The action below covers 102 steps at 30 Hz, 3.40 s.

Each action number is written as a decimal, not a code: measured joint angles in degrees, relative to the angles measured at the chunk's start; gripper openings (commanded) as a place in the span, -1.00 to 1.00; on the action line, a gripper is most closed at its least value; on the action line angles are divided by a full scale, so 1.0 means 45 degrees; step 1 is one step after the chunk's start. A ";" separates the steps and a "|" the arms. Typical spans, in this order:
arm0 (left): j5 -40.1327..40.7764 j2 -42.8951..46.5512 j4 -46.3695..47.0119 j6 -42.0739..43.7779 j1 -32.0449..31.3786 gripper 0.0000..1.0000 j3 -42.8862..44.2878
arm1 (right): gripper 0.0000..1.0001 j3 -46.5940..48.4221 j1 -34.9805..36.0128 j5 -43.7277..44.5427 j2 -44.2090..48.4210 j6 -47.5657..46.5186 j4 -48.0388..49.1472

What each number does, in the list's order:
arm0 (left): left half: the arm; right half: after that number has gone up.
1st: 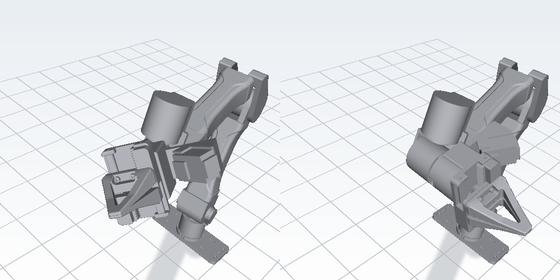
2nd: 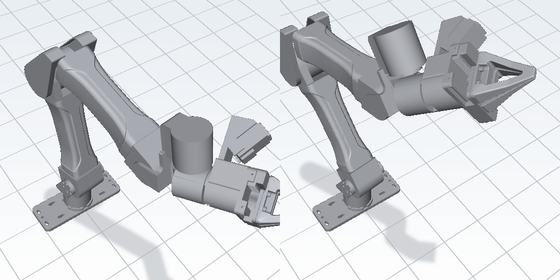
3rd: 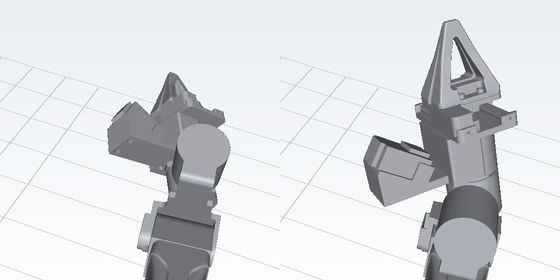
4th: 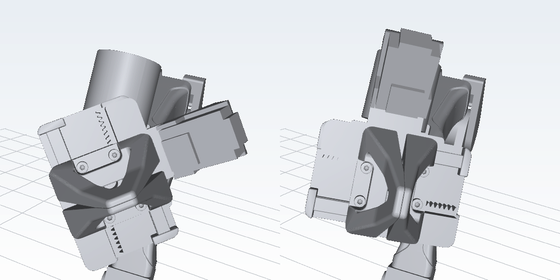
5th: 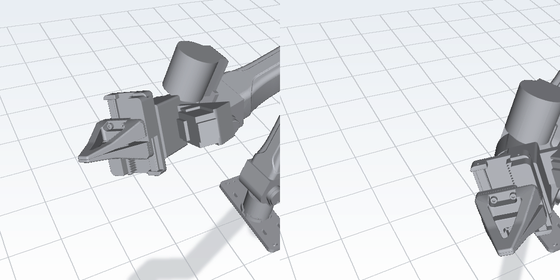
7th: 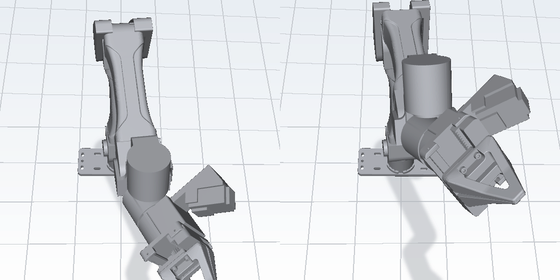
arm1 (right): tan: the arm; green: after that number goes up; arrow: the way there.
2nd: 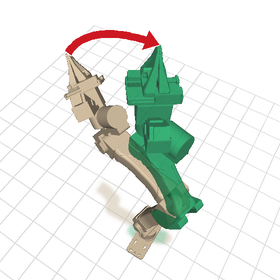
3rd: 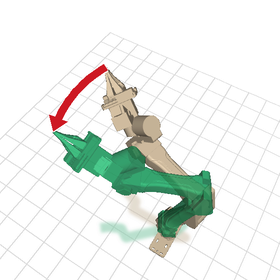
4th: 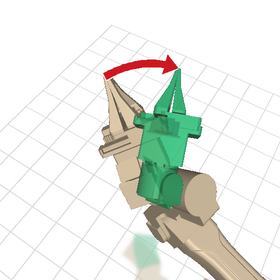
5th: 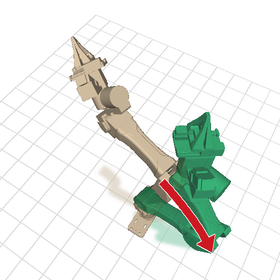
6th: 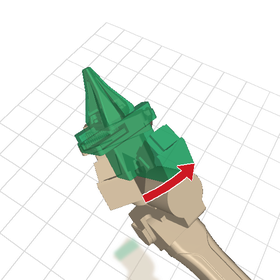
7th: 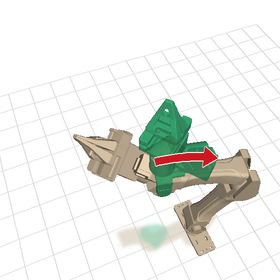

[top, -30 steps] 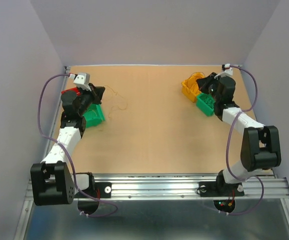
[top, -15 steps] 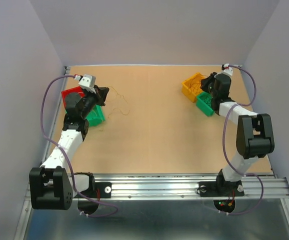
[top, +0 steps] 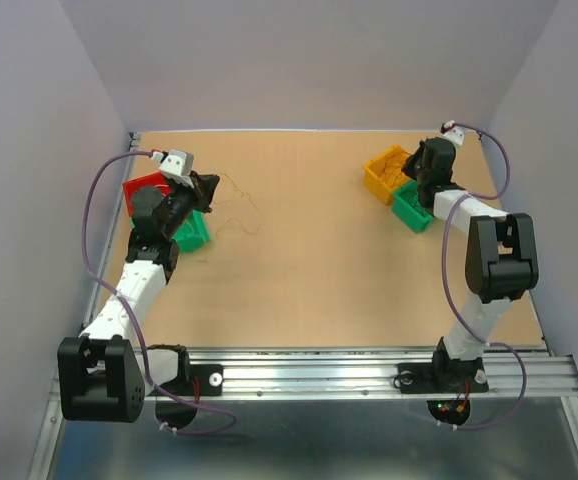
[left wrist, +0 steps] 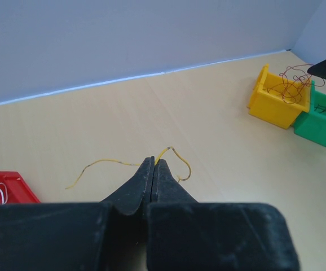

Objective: Untangle the cables

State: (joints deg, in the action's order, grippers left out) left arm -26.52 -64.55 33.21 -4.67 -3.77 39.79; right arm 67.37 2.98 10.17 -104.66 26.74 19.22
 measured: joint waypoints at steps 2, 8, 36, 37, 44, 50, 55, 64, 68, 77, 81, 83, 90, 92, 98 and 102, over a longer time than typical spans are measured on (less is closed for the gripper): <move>0.0005 0.0000 0.0000 0.0029 -0.0005 -1.00 0.0000 | -0.99 0.0287 -0.0005 0.0214 -0.0189 -0.0005 -0.0087; 0.0015 0.0000 0.0000 0.0083 -0.0034 -1.00 0.0000 | -0.99 0.0699 -0.0005 0.0340 -0.0729 -0.0005 -0.0219; -0.0631 0.0053 -0.0151 0.0665 -0.0971 -1.00 0.0000 | 0.38 -0.2744 0.0316 -0.6975 0.3235 -0.1195 0.1962; -0.0733 0.0053 -0.0214 0.0743 -0.1054 -1.00 0.0000 | 0.40 -0.3036 0.0573 -0.7601 0.3235 -0.1375 0.2229; -0.1156 0.0024 -0.0792 0.1360 -0.1700 -1.00 0.0000 | 0.50 -0.3653 0.3240 -1.0734 0.2288 -0.2992 0.3259; -0.1205 0.0000 -0.1044 0.1559 -0.1807 -1.00 0.0000 | 0.51 -0.3521 0.4915 -1.1555 -0.0185 -0.3449 0.4716; -0.1297 0.0000 -0.1171 0.1617 -0.1807 -1.00 0.0000 | 0.52 -0.2458 0.5814 -1.0899 -0.2317 -0.3711 0.5221; -0.1486 0.0000 -0.1287 0.1627 -0.1807 -1.00 0.0000 | 0.52 -0.0588 0.6698 -0.9568 -0.3351 -0.3929 0.6426; -0.1535 0.0000 -0.1321 0.1637 -0.1807 -1.00 0.0000 | 0.00 0.0374 0.6863 -0.9209 -0.3866 -0.3988 0.6669; -0.0685 -0.0194 -0.1428 0.1598 -0.1807 -1.00 0.0160 | -0.99 -0.0947 0.6970 -0.9238 -0.3249 -0.3983 0.7660; -0.0432 -0.1059 -0.1253 0.1540 -0.1812 -1.00 0.0398 | -0.99 -0.2968 0.6975 -0.9374 -0.1574 -0.3784 0.8398; -0.0423 -0.2055 -0.1243 0.1549 -0.1909 -0.95 0.0787 | -0.99 -0.3555 0.6980 -0.9442 -0.1064 -0.3648 0.8952; -0.0374 -0.5459 -0.2438 0.2142 -0.2720 -0.64 0.2501 | -0.99 -0.4575 0.7023 -0.9301 -0.0437 -0.3288 1.0146; -0.0398 -0.5605 -0.2885 0.2390 -0.3050 -0.54 0.2521 | -0.99 -0.4605 0.7023 -0.9194 -0.0437 -0.3172 1.0200; -0.1229 -0.5071 -0.3191 0.2992 -0.3415 -0.04 0.2521 | -0.99 -0.4964 0.7023 -0.8344 -0.0306 -0.2880 1.0647; -0.2341 -0.4532 -0.3230 0.3337 -0.3371 0.13 0.2521 | -0.99 -0.5314 0.7023 -0.7864 -0.0034 -0.2851 1.0846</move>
State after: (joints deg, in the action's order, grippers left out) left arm -37.06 -84.95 18.68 10.35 -18.94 51.13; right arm 43.46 34.59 -25.21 -104.81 13.91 68.03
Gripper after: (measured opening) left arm 0.523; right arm 0.012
